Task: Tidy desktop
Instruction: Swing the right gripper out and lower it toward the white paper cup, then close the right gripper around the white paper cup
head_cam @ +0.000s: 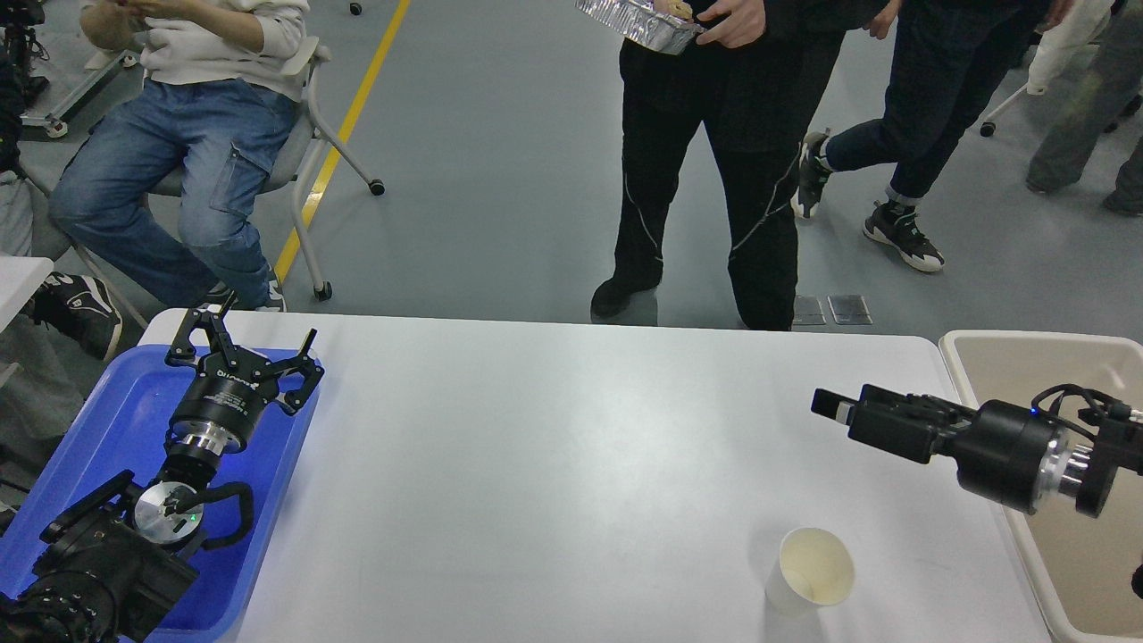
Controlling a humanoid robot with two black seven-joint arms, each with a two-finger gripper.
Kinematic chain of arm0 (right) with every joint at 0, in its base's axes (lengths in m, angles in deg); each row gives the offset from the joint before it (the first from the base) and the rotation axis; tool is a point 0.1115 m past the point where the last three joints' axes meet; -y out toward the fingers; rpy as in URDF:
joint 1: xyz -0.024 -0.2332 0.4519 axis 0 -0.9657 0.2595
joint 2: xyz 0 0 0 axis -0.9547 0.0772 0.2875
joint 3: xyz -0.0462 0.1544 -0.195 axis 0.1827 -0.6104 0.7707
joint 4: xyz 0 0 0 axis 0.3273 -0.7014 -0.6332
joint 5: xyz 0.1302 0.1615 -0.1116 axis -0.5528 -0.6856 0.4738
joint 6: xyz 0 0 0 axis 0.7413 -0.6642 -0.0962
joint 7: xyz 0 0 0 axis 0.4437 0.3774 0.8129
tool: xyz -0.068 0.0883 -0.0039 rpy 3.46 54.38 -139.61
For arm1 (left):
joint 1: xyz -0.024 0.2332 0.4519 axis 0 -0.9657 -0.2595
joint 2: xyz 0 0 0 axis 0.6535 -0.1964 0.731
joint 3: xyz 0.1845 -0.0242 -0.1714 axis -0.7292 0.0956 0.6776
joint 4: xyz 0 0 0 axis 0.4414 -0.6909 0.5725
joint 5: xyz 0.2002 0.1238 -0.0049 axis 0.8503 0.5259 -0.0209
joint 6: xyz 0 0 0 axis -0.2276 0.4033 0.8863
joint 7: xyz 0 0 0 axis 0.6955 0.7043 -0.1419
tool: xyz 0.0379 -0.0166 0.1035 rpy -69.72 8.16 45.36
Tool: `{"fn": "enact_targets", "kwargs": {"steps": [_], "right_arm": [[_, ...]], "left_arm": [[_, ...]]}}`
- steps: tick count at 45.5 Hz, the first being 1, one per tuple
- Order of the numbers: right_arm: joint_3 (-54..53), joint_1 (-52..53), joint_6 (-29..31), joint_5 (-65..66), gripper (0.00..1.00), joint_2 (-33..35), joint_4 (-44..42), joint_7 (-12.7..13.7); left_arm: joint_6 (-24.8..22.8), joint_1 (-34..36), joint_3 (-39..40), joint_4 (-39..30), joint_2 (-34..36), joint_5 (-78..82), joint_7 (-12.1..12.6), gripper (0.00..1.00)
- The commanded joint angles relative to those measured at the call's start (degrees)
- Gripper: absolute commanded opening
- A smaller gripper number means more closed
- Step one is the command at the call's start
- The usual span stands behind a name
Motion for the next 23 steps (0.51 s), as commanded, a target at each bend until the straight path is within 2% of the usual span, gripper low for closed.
{"fn": "enact_targets", "kwargs": {"steps": [1,15,23], "right_arm": [[8.0,3.0,-0.1,9.5,1.00,0.7,0.2,0.0],[16.5,7.9,-0.6,13.6,1.00,1.1,-0.3,0.0],[19.8,8.4,-3.1,16.0,1.00,0.8,-0.9,0.0]], "left_arm": [[0.0,0.0,0.0,0.0,0.0,0.0,0.0,1.00],[0.0,0.0,0.0,0.0,-0.1,0.0,0.0,1.00],[0.0,0.0,0.0,0.0,0.0,0.0,0.0,1.00]]}}
